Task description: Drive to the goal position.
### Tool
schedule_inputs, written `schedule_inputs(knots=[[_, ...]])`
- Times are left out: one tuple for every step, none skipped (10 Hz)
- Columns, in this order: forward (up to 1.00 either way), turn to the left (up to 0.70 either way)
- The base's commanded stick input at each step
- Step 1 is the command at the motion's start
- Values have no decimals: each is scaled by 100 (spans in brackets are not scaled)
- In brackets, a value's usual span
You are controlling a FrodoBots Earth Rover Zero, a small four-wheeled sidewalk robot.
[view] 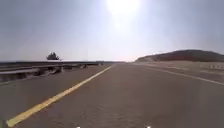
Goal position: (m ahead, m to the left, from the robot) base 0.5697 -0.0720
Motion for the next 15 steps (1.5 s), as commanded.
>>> schedule_inputs(knots=[[70,0],[70,-4],[70,-20],[70,-35],[70,-21],[70,0],[70,0],[70,0],[70,0],[70,0],[70,0],[70,0],[70,0],[70,0],[70,0]])
